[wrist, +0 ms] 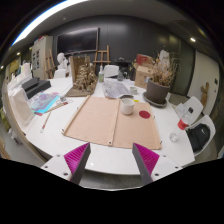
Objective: Pour water
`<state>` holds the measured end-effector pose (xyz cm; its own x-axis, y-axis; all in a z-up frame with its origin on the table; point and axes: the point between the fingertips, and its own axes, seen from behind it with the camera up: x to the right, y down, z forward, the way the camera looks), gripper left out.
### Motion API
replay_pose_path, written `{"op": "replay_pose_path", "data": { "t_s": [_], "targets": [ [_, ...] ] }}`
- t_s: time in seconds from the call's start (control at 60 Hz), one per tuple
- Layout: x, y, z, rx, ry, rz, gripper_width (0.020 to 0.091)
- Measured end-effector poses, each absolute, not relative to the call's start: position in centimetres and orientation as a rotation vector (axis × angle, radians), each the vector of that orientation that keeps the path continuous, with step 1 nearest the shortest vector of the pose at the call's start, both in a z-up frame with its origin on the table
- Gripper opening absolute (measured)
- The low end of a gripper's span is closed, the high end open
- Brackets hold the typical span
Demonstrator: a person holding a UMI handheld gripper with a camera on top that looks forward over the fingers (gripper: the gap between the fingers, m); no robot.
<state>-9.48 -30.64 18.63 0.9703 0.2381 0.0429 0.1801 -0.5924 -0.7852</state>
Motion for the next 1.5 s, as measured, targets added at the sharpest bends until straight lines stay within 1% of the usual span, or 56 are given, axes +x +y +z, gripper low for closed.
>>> {"op": "replay_pose_path", "data": {
  "t_s": [0.033, 0.117, 0.333, 0.683, 0.867, 1.05, 1.083, 1.133, 1.183, 1.233, 1.267, 1.3, 1.45, 1.483, 1.5],
  "targets": [
    [-9.0, -30.8, 18.9, -2.225, -0.286, 0.08, 0.0857],
    [-6.4, -30.4, 17.4, -2.246, -0.272, 0.051, 0.0855],
    [3.5, -27.7, 15.3, -2.22, -0.224, 0.01, 0.0857],
    [21.9, -20.0, 10.4, -2.141, -0.086, -0.061, 0.0856],
    [25.7, -13.3, 8.2, -2.078, -0.066, -0.013, 0.0858],
    [26.6, -7.0, 7.1, -2.001, -0.086, -0.022, 0.0855],
    [26.9, -5.9, 6.8, -1.993, -0.086, -0.02, 0.0841],
    [26.7, -5.0, 6.4, -1.982, -0.075, -0.016, 0.0785],
    [26.6, -4.2, 6.2, -1.97, -0.066, -0.006, 0.0698],
    [26.5, -3.7, 6.0, -1.964, -0.069, 0.0, 0.059],
    [26.5, -3.3, 6.1, -1.943, -0.076, -0.01, 0.0488],
    [26.5, -3.3, 6.0, -1.939, -0.085, -0.015, 0.0478],
    [26.5, -3.1, 6.0, -1.93, -0.097, -0.027, 0.0308],
    [26.5, -3.1, 5.9, -1.933, -0.101, -0.033, 0.0283],
    [26.5, -3.0, 5.9, -1.934, -0.105, -0.037, 0.0281]
  ]
}}
